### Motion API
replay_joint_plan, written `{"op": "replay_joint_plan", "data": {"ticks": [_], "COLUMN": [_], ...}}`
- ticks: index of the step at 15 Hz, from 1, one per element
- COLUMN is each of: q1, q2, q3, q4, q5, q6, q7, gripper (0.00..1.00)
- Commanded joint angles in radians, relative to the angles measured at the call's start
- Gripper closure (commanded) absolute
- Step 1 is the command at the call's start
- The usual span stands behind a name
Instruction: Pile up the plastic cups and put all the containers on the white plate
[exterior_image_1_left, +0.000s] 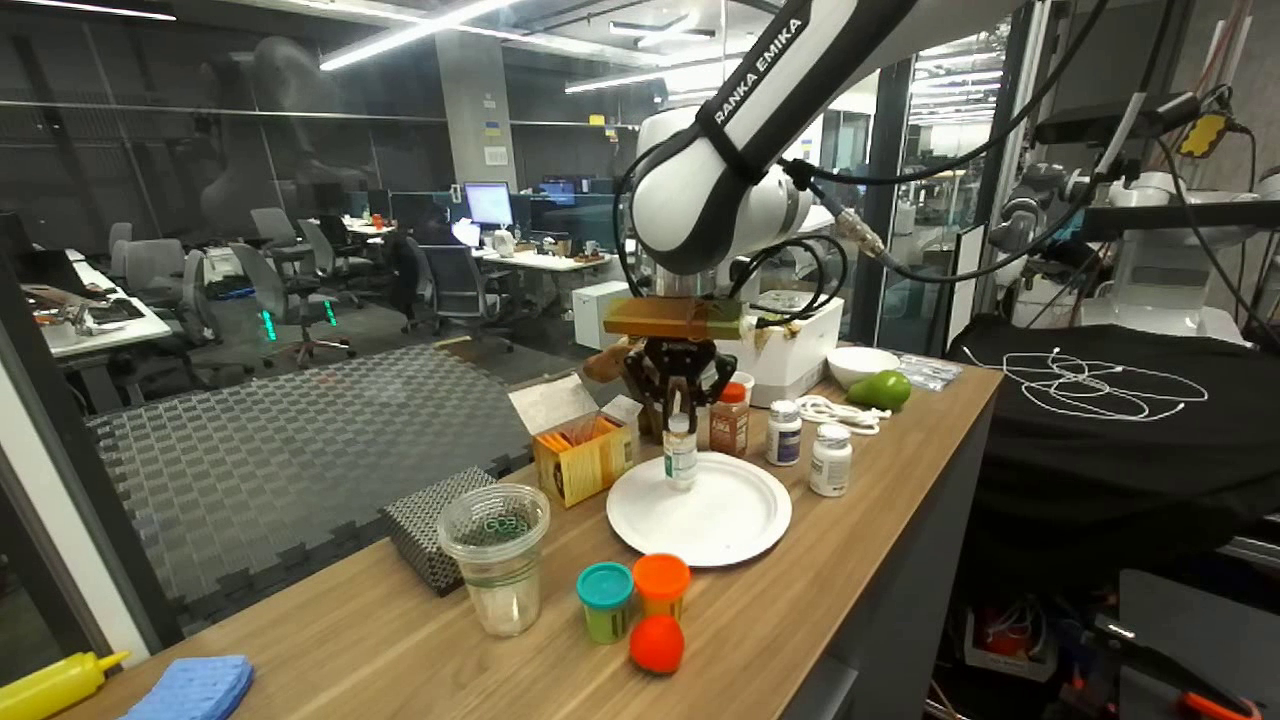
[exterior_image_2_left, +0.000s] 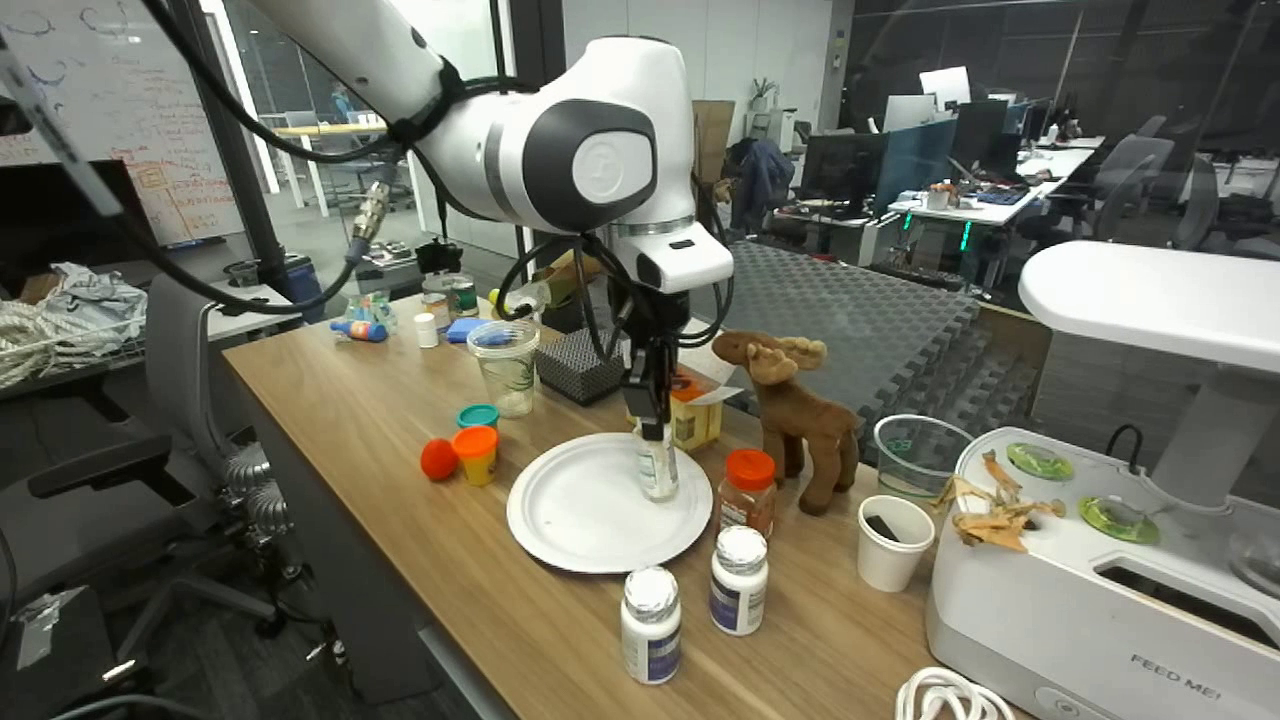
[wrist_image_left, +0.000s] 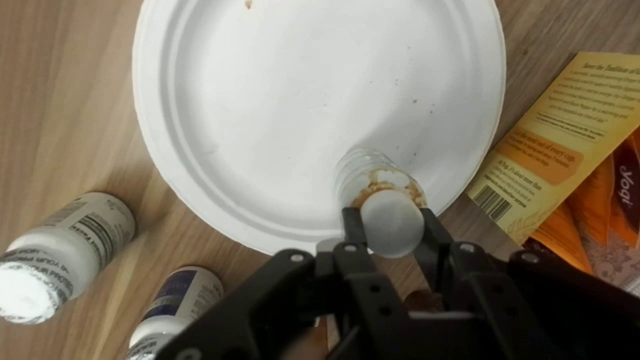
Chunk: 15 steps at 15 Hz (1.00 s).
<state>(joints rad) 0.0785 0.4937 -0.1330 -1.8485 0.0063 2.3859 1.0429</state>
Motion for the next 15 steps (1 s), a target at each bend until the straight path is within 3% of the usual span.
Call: {"op": "replay_joint_plan", "data": {"ticks": [1,6,7,8,14,15], "q1": [-0.019,-0.026,-0.022,-0.022,0.016,0.021], "q2": [0.011,0.018,0.017,0.016,-0.080,-0.109], "q3": [0.017,0.020,0.016,0.015,-0.007,-0.001], "q4": [0.019,0.013,0.011,0.009,-0.039,-0.054], "q5": [0.066,0.111,0.105,0.102,0.024,0.007], "q6": [0.034,0.038,0.036,0.034,0.009,0.001], "q7": [0.010,-0.004,-0.003,-0.007,0.005,-0.011], "gripper": [0.85,0.82,0.45,0.45,0.01,0.00]}}
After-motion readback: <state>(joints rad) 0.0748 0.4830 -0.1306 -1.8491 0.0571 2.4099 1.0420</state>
